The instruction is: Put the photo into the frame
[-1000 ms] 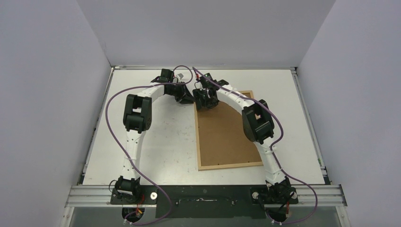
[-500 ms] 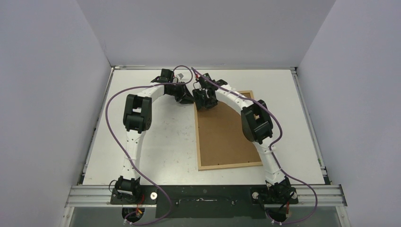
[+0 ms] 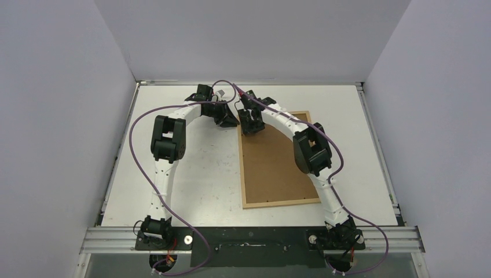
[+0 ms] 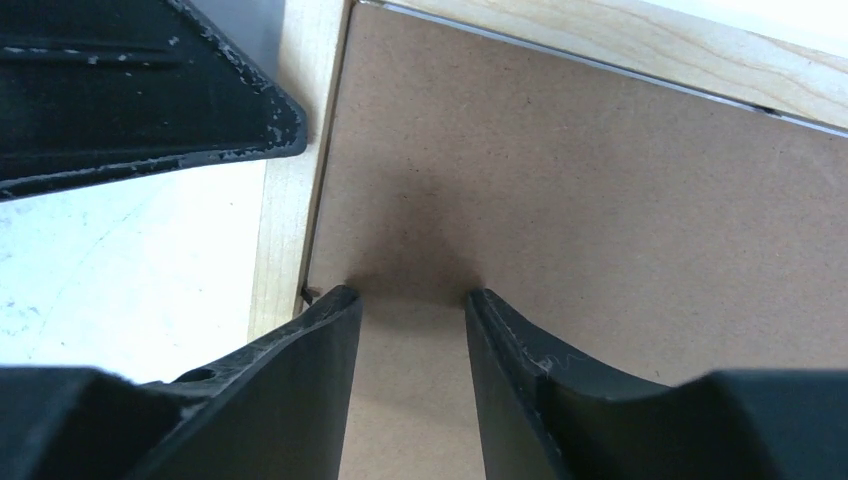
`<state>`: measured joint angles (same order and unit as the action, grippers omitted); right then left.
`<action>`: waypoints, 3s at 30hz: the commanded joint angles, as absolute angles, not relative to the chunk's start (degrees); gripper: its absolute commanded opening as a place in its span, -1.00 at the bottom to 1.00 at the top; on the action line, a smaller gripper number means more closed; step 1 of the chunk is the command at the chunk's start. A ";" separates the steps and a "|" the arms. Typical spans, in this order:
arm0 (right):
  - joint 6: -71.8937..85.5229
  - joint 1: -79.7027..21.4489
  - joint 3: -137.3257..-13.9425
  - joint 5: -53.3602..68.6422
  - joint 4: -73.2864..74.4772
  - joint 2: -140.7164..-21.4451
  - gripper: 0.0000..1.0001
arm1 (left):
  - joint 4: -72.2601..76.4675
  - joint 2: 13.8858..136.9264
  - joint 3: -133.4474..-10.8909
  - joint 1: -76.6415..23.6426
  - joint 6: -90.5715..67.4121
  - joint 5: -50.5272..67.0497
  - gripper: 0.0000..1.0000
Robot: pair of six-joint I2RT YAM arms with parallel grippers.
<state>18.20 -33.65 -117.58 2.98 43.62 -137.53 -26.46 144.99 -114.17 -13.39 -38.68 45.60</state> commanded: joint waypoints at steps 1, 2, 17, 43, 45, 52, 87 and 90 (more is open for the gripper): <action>19.52 -33.66 -112.76 0.18 49.82 -147.26 -0.15 | -27.95 147.86 -113.82 -15.31 -36.92 42.81 -0.57; 19.56 -33.76 -112.76 -1.22 49.80 -147.30 -0.15 | -27.95 147.91 -113.82 -15.30 -36.95 42.80 -0.57; 17.56 -32.66 -108.90 4.22 45.59 -144.05 0.00 | -27.70 147.78 -113.82 -15.29 -37.03 42.74 -0.57; 17.21 -32.35 -110.22 6.29 45.85 -145.16 0.13 | -28.14 147.83 -113.65 -15.05 -36.61 42.98 -0.57; 17.29 -32.59 -110.66 5.15 46.09 -145.36 0.13 | -28.17 147.82 -113.64 -14.95 -36.48 42.98 -0.57; 18.89 -33.49 -112.59 2.62 47.33 -146.94 0.06 | -28.77 147.15 -113.75 -14.70 -35.99 42.82 -0.57; 24.30 -36.62 -124.34 -5.43 51.42 -139.72 0.08 | -34.84 126.24 -97.33 -4.22 -30.69 40.49 -0.57; 25.90 -34.93 -126.77 -7.61 51.32 -135.13 0.08 | -33.89 124.16 -94.33 -3.87 -30.09 40.54 -0.57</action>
